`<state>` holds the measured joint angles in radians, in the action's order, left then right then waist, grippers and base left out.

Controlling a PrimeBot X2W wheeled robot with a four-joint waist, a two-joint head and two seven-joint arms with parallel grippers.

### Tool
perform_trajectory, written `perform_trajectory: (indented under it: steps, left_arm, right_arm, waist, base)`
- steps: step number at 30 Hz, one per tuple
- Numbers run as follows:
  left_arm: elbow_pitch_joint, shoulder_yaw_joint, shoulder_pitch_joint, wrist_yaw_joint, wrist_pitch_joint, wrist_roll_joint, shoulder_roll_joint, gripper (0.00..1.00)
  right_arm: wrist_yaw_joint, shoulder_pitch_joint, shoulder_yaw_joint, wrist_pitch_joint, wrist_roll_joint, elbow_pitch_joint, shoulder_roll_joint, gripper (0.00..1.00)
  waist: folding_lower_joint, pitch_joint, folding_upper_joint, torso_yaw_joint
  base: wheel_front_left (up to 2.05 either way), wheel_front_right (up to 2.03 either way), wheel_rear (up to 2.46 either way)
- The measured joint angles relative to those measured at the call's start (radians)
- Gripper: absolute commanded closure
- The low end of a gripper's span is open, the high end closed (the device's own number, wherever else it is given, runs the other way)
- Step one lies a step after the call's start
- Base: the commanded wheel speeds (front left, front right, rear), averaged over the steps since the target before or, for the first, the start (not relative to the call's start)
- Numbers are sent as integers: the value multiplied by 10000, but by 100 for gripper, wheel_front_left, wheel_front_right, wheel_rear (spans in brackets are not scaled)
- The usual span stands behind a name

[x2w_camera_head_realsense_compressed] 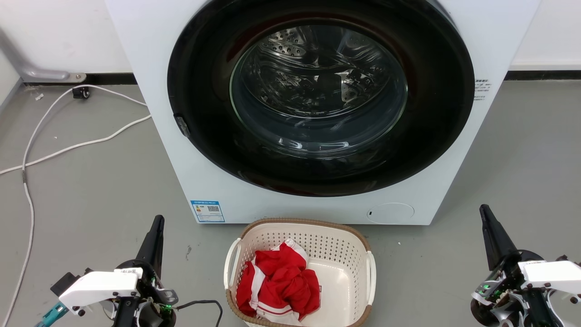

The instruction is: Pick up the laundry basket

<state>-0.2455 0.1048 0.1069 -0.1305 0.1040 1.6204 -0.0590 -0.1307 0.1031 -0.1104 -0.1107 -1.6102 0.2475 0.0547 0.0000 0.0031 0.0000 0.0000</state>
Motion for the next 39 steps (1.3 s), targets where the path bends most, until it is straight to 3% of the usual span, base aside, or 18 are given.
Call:
perform_trajectory:
  steps: [13, 14, 27, 39]
  left_arm:
    - [-19, 12, -4, 0, -2, -56, 15, 100]
    - [-100, 2, -12, 0, -12, -56, 27, 0]
    - [-23, -441, -205, 0, -554, -477, 75, 0]
    - [424, -717, -190, 0, -1070, -2790, 75, 0]
  right_arm:
    - [0, -7, -4, 0, 0, 15, -4, 100]
    - [0, -48, 0, 2, 0, 81, -6, 0]
    - [0, -329, 234, 558, 600, 17, -27, 0]
    - [0, -428, 257, 1076, 3772, -217, -27, 0]
  waist:
    - [0, 0, 0, 0]
    - [0, -1, 0, 0]
    - [0, 7, 0, 7]
    - [0, 11, 0, 21]
  base:
    - [0, 0, 0]
    - [0, 0, 0]
    - [0, 0, 0]
    - [0, 0, 0]
